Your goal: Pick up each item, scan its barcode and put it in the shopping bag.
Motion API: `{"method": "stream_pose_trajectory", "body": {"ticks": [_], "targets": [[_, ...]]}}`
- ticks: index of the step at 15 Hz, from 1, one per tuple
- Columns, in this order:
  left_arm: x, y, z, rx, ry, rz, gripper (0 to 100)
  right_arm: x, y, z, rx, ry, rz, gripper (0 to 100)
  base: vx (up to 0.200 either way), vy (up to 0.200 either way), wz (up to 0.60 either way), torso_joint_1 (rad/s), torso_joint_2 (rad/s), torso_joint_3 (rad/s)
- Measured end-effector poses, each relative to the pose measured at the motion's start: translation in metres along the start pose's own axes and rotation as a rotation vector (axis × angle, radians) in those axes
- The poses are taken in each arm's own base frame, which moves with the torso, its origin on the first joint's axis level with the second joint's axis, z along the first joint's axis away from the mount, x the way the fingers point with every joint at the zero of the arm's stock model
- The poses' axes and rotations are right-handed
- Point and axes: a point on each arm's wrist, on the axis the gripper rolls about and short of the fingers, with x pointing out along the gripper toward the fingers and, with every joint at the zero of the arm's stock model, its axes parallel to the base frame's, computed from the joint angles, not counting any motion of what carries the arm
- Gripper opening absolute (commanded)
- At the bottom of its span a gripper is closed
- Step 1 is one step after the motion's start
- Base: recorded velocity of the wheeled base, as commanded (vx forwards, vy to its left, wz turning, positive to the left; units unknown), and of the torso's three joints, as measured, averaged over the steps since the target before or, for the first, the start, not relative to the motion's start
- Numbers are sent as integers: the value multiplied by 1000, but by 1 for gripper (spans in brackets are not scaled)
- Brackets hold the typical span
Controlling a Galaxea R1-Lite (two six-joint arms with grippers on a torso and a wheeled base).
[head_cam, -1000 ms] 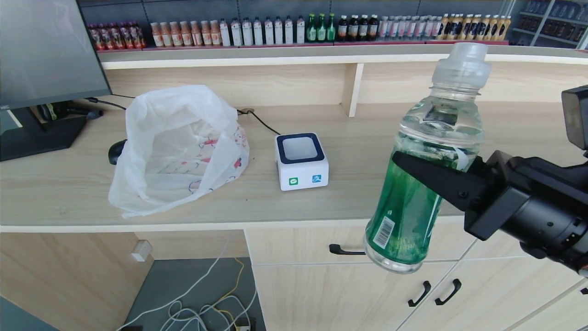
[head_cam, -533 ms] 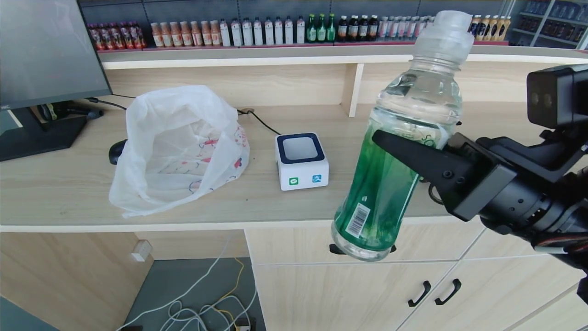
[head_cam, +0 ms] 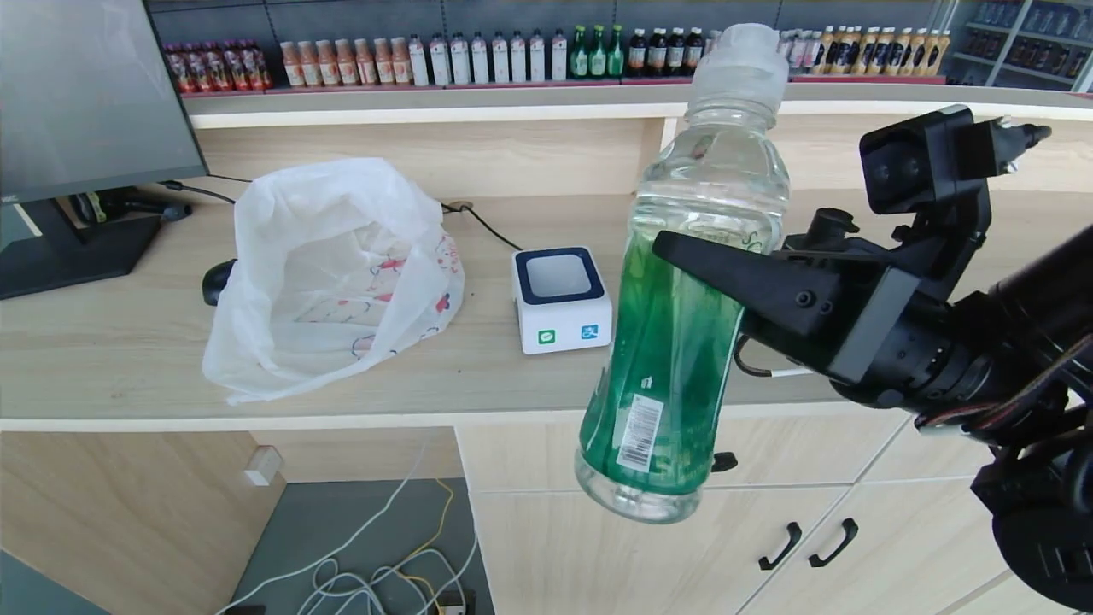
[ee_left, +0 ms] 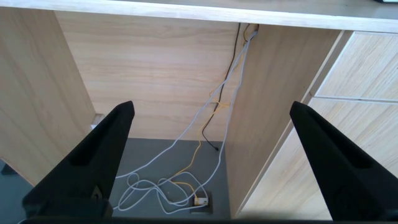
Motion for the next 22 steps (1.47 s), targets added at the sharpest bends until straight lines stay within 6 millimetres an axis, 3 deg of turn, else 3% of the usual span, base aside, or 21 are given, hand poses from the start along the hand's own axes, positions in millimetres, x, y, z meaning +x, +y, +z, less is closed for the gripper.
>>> {"method": "stream_pose_trajectory", "body": {"ticks": [22], "targets": [[0,0,0,0,0,0,100,7,15,3,71,-10,120,0,0,0,0,0,0,0]]}}
